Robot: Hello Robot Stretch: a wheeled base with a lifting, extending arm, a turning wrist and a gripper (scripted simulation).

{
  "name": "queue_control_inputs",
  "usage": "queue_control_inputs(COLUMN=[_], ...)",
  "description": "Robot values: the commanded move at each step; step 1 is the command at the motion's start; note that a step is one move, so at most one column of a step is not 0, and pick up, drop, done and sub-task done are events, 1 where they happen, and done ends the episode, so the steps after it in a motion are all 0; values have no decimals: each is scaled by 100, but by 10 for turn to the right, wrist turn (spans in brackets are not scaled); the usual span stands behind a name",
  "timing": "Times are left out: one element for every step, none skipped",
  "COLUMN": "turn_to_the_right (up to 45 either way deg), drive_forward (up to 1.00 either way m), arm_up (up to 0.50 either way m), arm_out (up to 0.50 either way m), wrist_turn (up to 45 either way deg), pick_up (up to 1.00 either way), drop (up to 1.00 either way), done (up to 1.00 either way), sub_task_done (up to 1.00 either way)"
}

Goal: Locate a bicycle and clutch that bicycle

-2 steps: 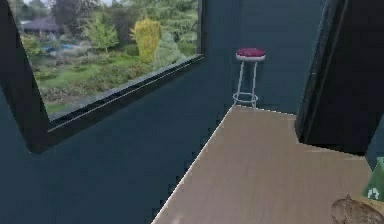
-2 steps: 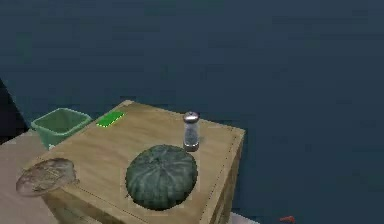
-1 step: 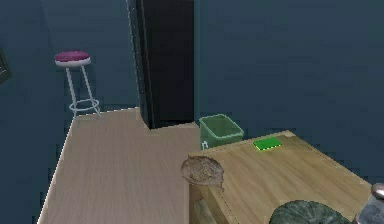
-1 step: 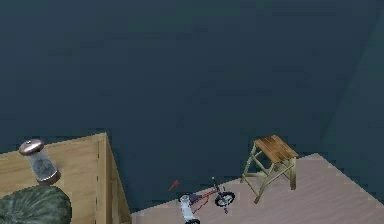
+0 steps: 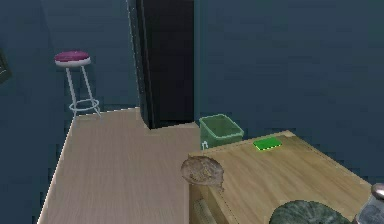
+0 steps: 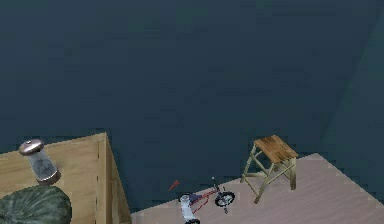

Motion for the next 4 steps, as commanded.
queue_control_inputs(turn_to_the_right=[0,0,0,0], drive_forward=[0,0,0,0], arm_up=[0,0,0,0], arm_out=[42,0,0,0], wrist_turn=[0,450,450,450], pick_up=[0,0,0,0], drop=[0,0,0,0], done=[0,0,0,0], sub_task_done=[0,0,0,0])
